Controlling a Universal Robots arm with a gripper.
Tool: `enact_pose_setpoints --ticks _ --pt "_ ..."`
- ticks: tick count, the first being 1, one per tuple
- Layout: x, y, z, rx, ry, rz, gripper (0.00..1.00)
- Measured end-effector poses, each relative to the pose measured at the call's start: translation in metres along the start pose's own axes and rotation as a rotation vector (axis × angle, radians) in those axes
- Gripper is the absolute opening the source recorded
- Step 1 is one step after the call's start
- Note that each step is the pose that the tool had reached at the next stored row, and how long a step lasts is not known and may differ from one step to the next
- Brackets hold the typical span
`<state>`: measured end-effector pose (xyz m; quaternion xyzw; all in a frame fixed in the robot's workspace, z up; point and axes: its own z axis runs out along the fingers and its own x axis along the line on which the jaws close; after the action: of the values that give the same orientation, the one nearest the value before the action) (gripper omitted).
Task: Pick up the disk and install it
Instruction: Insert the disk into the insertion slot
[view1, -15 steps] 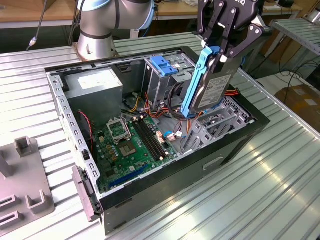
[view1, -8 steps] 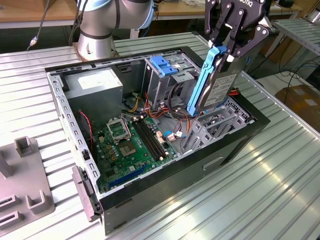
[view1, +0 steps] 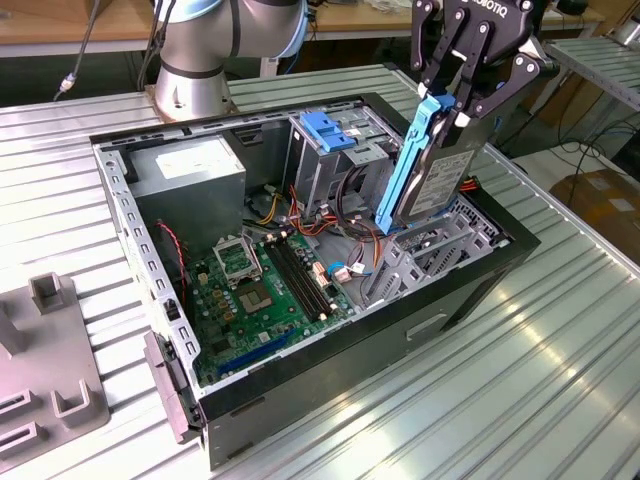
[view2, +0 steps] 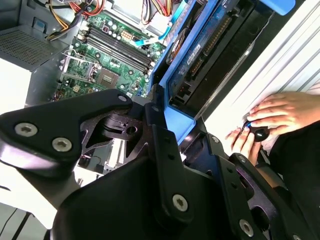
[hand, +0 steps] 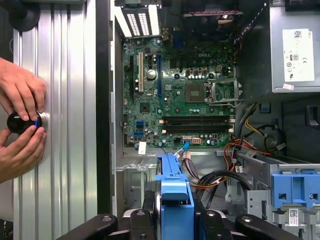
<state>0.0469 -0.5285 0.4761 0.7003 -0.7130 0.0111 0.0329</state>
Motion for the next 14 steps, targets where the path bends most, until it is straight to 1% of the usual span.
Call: enact_pose_setpoints --ticks 4,6,12,14 --pt "0.0045 -0.0013 0.0011 0.0001 0.0001 -0.001 0.37" --pt "0.0051 -0.0021 0.0013 0.0001 0.0001 -0.001 0.37" --pt "0.0057 -0.0079 0.0017 0.0001 0.0002 -0.002 0.37" --pt "0.0057 -0.0112 0.0017 0.0001 0.0002 -0.003 0.37"
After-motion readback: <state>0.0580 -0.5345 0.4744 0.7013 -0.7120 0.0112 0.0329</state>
